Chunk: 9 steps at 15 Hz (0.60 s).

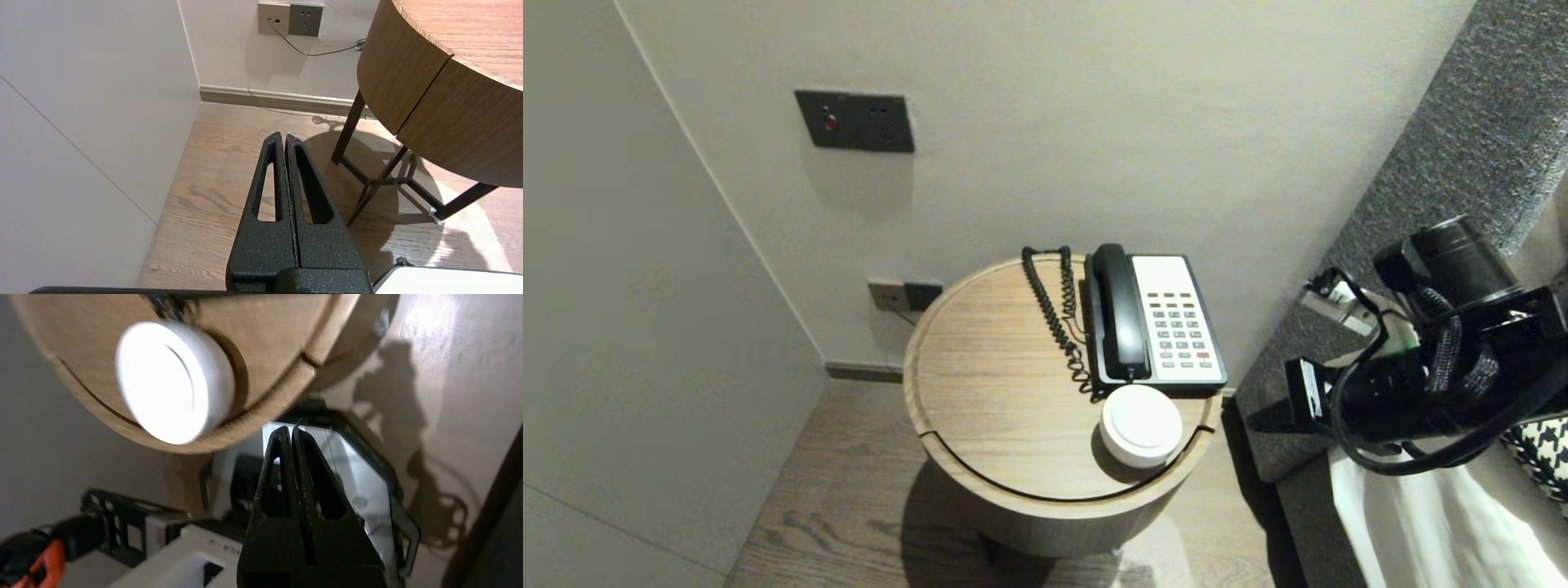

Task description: Open the nightstand drawer

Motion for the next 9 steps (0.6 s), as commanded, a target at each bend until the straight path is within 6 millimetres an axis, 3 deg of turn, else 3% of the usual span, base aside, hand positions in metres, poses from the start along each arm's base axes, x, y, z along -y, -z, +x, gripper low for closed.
{"name": "schedule_targets", "arguments": {"steps": [1,9], "plan": [[0.000,0.000,0.000,0.000,-0.002,0.000,-2.80,-0.007,0.012,0.000,-0.037,-0.026,-0.009,-2.80,0.000,0.000,0.000,0.000,0.00,0.000],[0.000,0.000,0.000,0.000,0.000,0.000,-2.80,-0.022,0.029,0.012,-0.018,-0.063,0.001,-2.80,0.000,0.000,0.000,0.000,0.00,0.000]]}}
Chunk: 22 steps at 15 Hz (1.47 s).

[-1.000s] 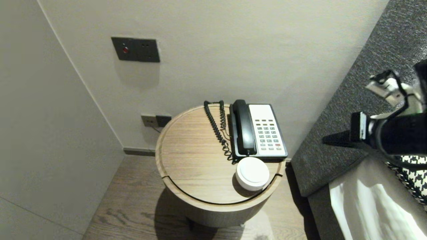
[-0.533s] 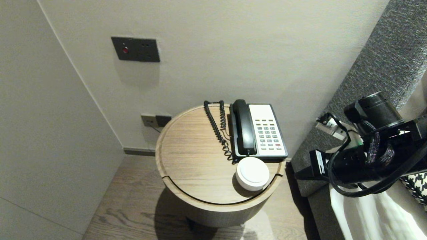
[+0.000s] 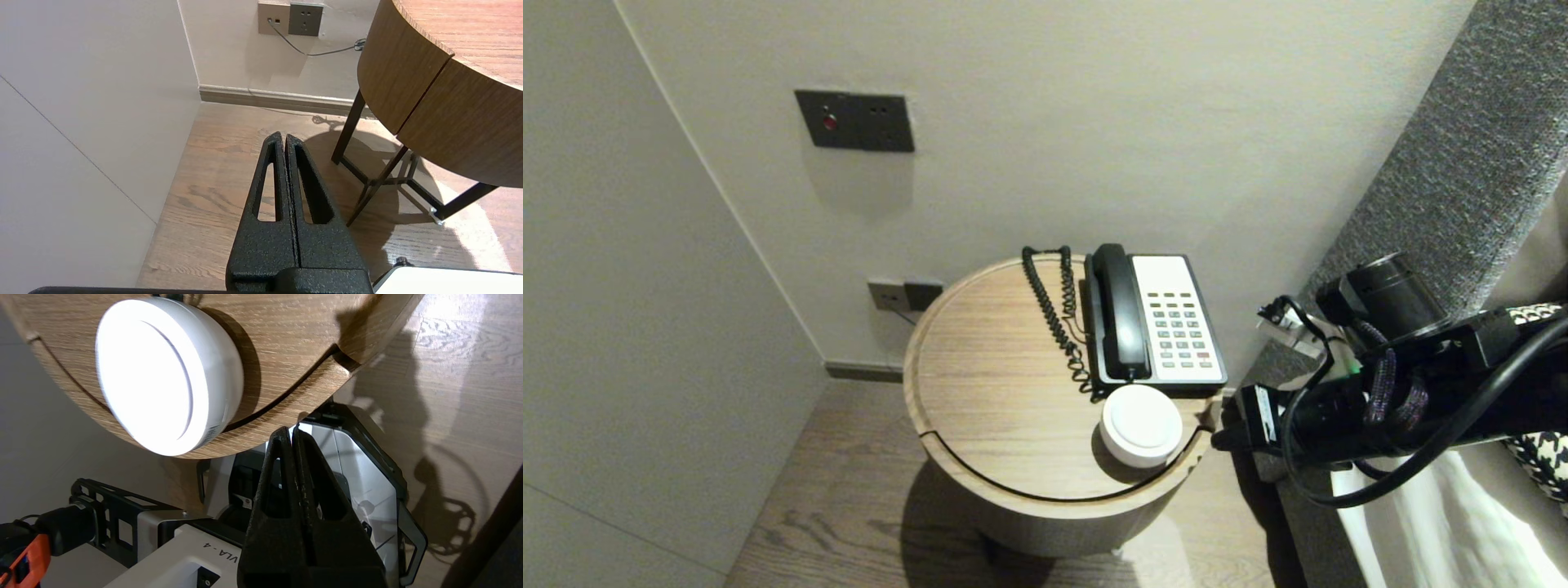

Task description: Open the nightstand drawer

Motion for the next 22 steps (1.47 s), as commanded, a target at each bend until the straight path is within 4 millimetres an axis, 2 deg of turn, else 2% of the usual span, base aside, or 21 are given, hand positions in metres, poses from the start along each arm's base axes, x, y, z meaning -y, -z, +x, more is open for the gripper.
{"name": "schedule_targets", "arguments": {"steps": [1,11,18,22], "plan": [[0.000,0.000,0.000,0.001,-0.001,0.000,-2.80,-0.002,0.004,0.003,-0.016,-0.005,-0.005,-2.80,0.000,0.000,0.000,0.000,0.00,0.000],[0.000,0.000,0.000,0.006,-0.002,0.000,-2.80,-0.022,0.021,0.023,-0.024,-0.031,-0.010,-2.80,0.000,0.000,0.000,0.000,0.00,0.000],[0.000,0.000,0.000,0.003,0.000,0.000,-2.80,-0.026,0.023,0.017,-0.032,-0.054,-0.016,-2.80,0.000,0.000,0.000,0.000,0.00,0.000],[0.000,0.000,0.000,0.003,-0.002,0.000,-2.80,-0.026,0.031,0.011,-0.059,-0.067,-0.031,-2.80,0.000,0.000,0.000,0.000,0.00,0.000]]}}
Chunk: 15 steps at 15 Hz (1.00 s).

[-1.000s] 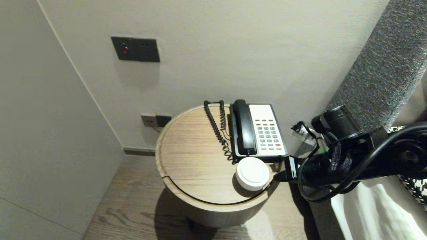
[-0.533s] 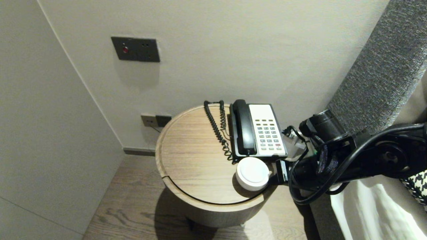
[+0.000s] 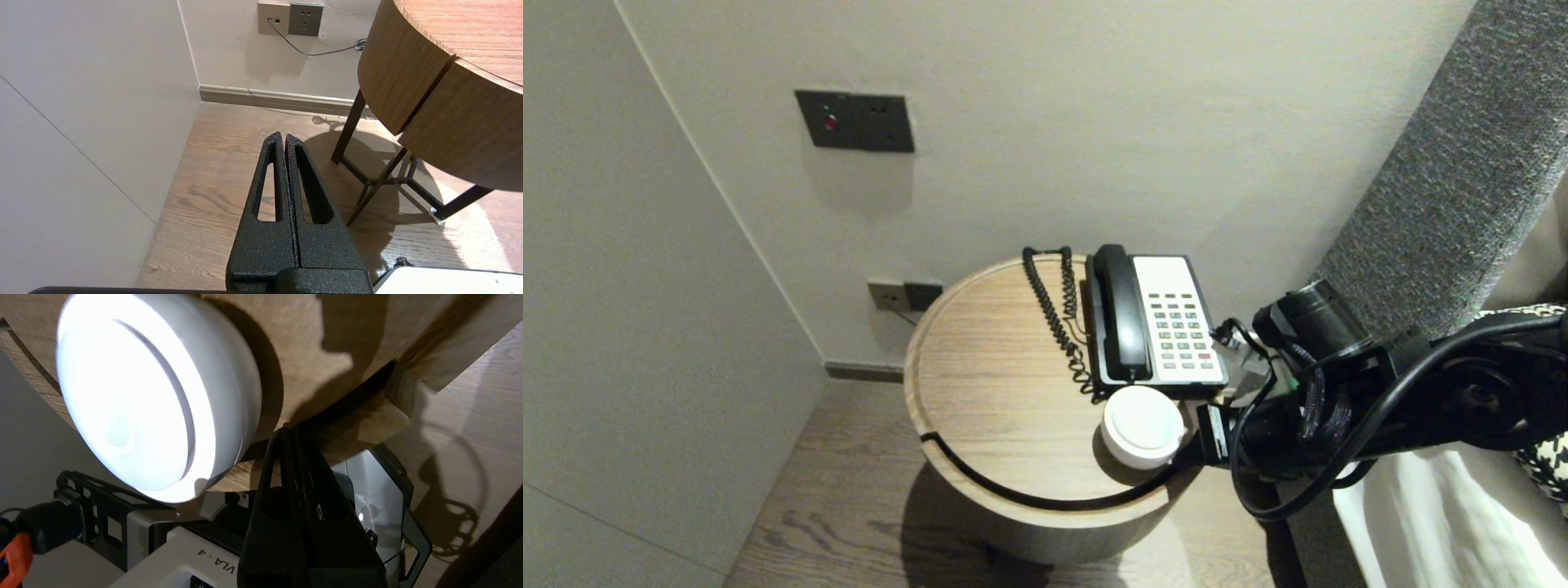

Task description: Open the nightstand drawer

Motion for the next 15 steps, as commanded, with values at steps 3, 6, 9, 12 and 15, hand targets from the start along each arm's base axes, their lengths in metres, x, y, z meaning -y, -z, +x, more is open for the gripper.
{"name": "schedule_targets", "arguments": {"steps": [3,6,9,12,15], "plan": [[0.000,0.000,0.000,0.000,-0.001,0.000,-2.80,-0.001,0.004,-0.013,-0.022,-0.023,-0.009,-2.80,0.000,0.000,0.000,0.000,0.00,0.000],[0.000,0.000,0.000,0.000,0.001,0.000,-2.80,-0.001,0.005,-0.024,-0.028,-0.043,-0.014,-2.80,0.000,0.000,0.000,0.000,0.00,0.000],[0.000,0.000,0.000,0.002,-0.001,0.000,-2.80,0.000,0.006,-0.037,-0.039,-0.065,-0.012,-2.80,0.000,0.000,0.000,0.000,0.00,0.000],[0.000,0.000,0.000,-0.001,0.001,0.000,-2.80,0.002,0.004,-0.048,-0.036,-0.079,-0.010,-2.80,0.000,0.000,0.000,0.000,0.00,0.000],[0.000,0.000,0.000,-0.001,0.000,0.000,-2.80,0.007,0.004,-0.062,-0.036,-0.093,-0.010,-2.80,0.000,0.000,0.000,0.000,0.00,0.000]]}}
